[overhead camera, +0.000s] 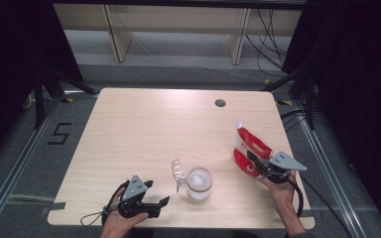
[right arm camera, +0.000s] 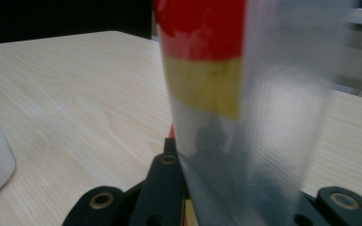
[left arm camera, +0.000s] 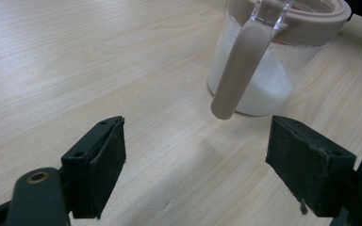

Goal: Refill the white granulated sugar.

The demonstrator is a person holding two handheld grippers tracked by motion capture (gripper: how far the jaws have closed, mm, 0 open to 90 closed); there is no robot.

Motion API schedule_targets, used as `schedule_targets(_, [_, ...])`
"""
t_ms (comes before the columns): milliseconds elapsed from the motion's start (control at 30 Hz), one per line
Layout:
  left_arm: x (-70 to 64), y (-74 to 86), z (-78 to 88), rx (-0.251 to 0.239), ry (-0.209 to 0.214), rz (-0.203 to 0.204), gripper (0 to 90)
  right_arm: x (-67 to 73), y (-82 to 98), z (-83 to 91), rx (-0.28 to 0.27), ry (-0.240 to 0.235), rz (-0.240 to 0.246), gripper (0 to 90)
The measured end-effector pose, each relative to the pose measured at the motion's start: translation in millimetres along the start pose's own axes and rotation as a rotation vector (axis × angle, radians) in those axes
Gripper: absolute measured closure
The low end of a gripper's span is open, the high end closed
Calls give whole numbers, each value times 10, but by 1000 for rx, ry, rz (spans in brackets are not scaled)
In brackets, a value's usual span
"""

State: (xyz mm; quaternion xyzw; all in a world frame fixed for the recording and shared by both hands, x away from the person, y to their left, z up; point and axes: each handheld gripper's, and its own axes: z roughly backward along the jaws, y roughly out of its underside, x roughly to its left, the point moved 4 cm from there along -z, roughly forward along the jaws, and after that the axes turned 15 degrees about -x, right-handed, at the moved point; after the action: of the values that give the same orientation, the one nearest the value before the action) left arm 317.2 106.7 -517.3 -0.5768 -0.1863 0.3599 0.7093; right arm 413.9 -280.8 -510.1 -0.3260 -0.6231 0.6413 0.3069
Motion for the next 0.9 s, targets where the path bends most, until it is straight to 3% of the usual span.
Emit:
schedule_targets(33, [-2, 3, 1, 1, -1, 0, 197, 18, 3, 9, 11, 7, -28, 834])
schedule_targets(233, [7, -2, 11, 2, 1, -13, 197, 13, -7, -7, -1, -11, 1, 807])
schedule_targets(300, [5, -5, 6, -4, 3, 2, 197, 22, -7, 9, 7, 8, -15, 787])
schedule_targets(333, [5, -7, 4, -4, 4, -1, 197, 3, -5, 0, 3, -3, 5, 776])
schedule_targets(367, [9, -7, 8, 1, 1, -15, 197, 21, -6, 19, 15, 14, -13, 757])
schedule_targets(433, [-2, -1, 6, -3, 0, -1, 197, 25, -14, 25, 12, 34, -28, 732])
schedule_targets(467, [-3, -3, 4, -7, 6, 4, 196, 6, -19, 16, 7, 4, -2, 721])
schedule_targets(533, [2, -6, 3, -6, 3, 2, 197, 9, -24, 14, 1, 1, -8, 708])
schedule_targets(567, [7, -5, 9, 2, 2, -14, 196, -2, -40, 34, 0, 24, 4, 671])
schedule_targets(700, [5, -6, 3, -6, 3, 1, 196, 8, -59, 69, 3, 62, -22, 575])
schedule_targets(733, [8, -6, 10, 1, -2, -10, 196, -17, -67, 72, 0, 48, -2, 556])
schedule_targets(833, [-1, -2, 8, -5, 5, 5, 196, -21, -90, 94, -8, 52, -20, 516])
schedule_targets(900, [5, -4, 4, -3, 1, -3, 196, 12, -137, 130, -25, 62, -57, 439])
